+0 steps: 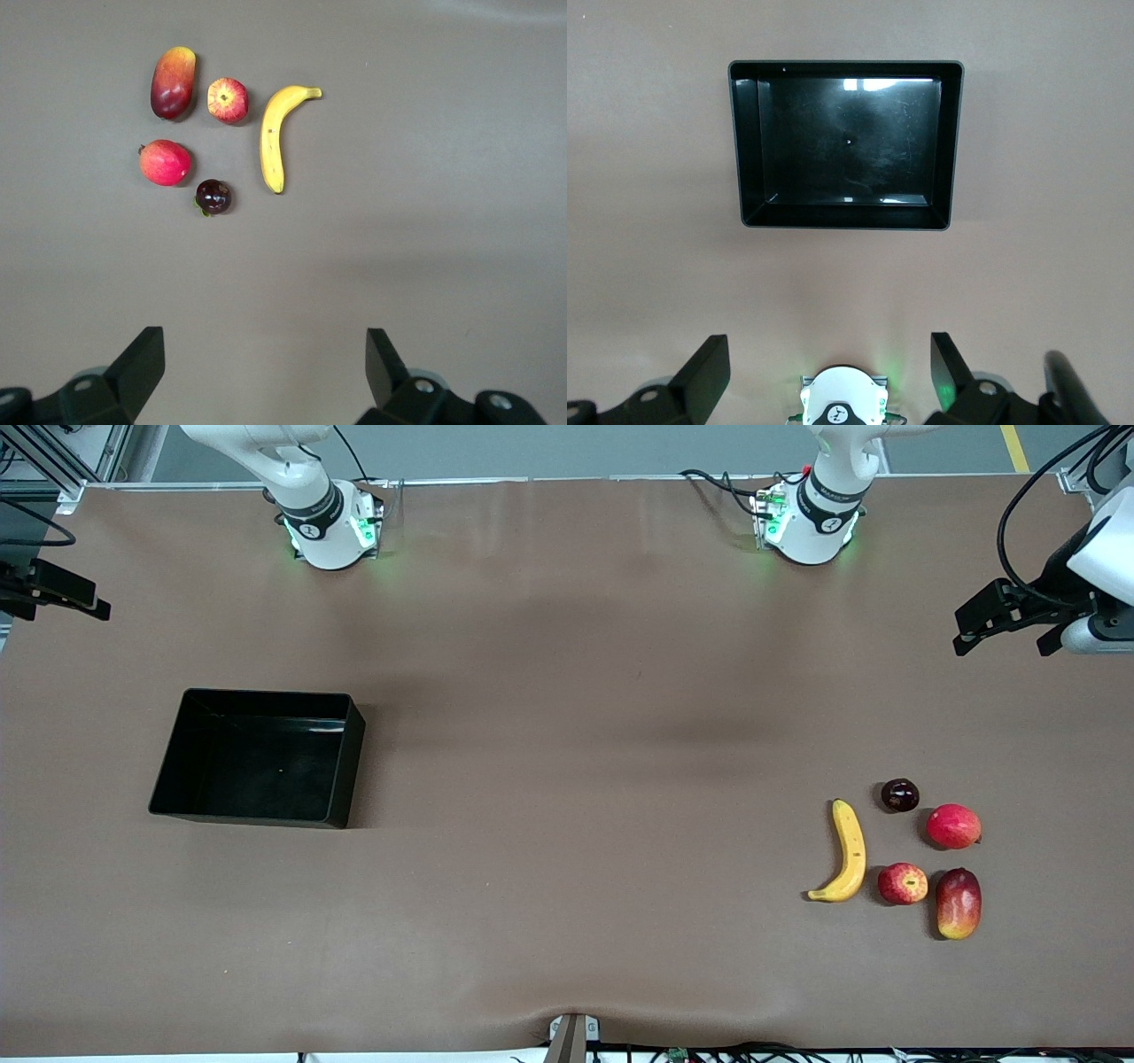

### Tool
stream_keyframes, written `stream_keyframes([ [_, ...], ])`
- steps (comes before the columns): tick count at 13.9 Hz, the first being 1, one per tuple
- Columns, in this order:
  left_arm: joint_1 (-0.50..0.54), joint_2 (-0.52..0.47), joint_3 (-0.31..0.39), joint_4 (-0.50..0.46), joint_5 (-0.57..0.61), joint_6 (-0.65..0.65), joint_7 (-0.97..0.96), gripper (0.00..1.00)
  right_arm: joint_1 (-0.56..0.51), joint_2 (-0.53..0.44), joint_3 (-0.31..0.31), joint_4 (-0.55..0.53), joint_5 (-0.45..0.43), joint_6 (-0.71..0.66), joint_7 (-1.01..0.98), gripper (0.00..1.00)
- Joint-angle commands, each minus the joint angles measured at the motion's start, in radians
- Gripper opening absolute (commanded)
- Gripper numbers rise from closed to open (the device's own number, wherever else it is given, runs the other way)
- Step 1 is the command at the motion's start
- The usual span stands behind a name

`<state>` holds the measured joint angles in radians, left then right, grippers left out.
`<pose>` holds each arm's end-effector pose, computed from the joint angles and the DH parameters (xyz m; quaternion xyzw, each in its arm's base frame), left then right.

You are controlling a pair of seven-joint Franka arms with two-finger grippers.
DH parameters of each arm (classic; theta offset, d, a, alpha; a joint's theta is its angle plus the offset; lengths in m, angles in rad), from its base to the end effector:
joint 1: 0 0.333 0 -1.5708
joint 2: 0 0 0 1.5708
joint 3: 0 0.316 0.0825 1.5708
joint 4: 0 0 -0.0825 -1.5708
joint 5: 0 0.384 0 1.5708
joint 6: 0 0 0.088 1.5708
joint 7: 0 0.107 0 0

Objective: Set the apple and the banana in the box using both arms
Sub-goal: 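Reach the left gripper down toward the small red apple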

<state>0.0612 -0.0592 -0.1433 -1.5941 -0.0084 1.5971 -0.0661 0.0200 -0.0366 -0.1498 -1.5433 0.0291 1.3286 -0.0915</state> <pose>0.5370 -0.0476 0.6479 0.9995 -0.0080 0.0307 0.0022 0.5125 -0.0649 0.6377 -0.9957 0.0166 0.0867 0.0268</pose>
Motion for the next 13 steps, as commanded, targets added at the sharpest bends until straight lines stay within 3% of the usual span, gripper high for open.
stream_keyframes([
  [1,0.002,-0.001,-0.001,0.013,0.018,-0.016,-0.004,1.0,0.006,-0.003,-0.001,-0.004,-0.005,0.004,0.012,1.0],
  [4,-0.003,0.018,-0.007,0.037,0.077,-0.016,-0.004,1.0,0.003,0.0,-0.001,-0.003,-0.005,0.001,0.012,1.0],
  [8,-0.003,0.146,-0.01,0.112,0.094,0.001,-0.006,1.0,0.003,0.001,-0.001,-0.001,-0.001,0.003,0.013,1.0],
  [13,0.005,0.32,-0.001,0.14,0.097,0.194,0.014,1.0,0.001,0.009,-0.001,-0.001,-0.003,0.004,0.012,1.0],
])
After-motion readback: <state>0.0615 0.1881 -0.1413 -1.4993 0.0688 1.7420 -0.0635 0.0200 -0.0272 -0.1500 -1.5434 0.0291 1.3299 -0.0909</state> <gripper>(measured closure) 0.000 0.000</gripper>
